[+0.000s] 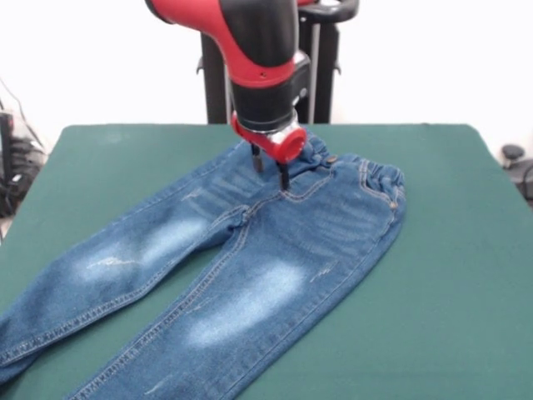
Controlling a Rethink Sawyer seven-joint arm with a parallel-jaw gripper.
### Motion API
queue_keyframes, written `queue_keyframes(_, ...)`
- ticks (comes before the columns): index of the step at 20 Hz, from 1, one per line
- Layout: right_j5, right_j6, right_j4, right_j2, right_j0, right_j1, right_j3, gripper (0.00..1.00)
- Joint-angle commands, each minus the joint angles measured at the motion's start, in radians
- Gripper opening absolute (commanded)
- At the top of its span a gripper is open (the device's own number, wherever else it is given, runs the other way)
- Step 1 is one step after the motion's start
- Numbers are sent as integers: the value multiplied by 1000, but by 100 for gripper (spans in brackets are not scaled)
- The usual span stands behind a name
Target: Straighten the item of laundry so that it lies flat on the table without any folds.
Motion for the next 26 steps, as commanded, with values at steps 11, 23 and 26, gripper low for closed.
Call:
queue_keyframes(11,175,216,91,124,46,-125,152,100)
queue_keyframes(23,-7,218,151,175,59,-41,181,100)
queue_keyframes(26,-48,221,148,175,64,0,162,100)
